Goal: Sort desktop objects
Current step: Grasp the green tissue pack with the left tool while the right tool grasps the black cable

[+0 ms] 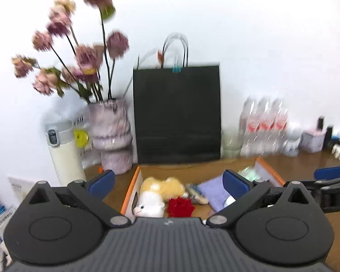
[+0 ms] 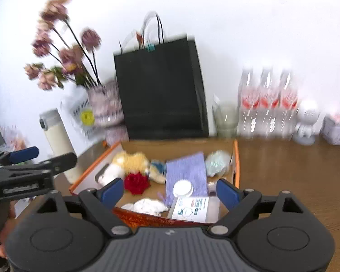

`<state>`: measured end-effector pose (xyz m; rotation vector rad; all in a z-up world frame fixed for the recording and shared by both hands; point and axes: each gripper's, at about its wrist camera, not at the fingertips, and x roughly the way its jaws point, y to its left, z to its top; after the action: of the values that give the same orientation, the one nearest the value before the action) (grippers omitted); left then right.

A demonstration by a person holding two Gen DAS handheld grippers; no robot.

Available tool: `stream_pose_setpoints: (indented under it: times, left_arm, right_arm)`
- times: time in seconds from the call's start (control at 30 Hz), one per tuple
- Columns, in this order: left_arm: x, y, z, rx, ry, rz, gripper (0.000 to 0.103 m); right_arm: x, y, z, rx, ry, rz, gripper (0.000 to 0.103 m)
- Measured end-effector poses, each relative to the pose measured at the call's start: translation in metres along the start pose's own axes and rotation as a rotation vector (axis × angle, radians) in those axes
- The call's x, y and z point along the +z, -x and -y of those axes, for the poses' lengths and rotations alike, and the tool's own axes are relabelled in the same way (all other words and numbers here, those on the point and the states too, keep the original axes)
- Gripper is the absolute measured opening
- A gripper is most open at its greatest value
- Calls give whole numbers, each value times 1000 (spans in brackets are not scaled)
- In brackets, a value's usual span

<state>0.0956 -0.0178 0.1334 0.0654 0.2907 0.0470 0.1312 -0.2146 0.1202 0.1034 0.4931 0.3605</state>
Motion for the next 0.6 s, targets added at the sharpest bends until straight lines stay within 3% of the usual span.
stream_pose_setpoints:
  times: [0.23, 0.33, 0.5, 0.6]
  left_arm:
    - [-44, 39, -12, 11, 109, -60, 103]
    - [-73, 58, -16, 25, 140, -133, 103]
    - [-107, 100, -14, 42, 102, -160, 103]
    - [-123, 121, -12, 28, 73, -196, 103]
  right_arm:
    - [-44, 37, -7, -12, -86, 76, 88]
    - [-74, 57, -9, -3, -127, 78, 88]
    - [-119, 86, -24, -24, -46, 9, 88]
    - [-146, 106, -29, 13, -13, -14, 88]
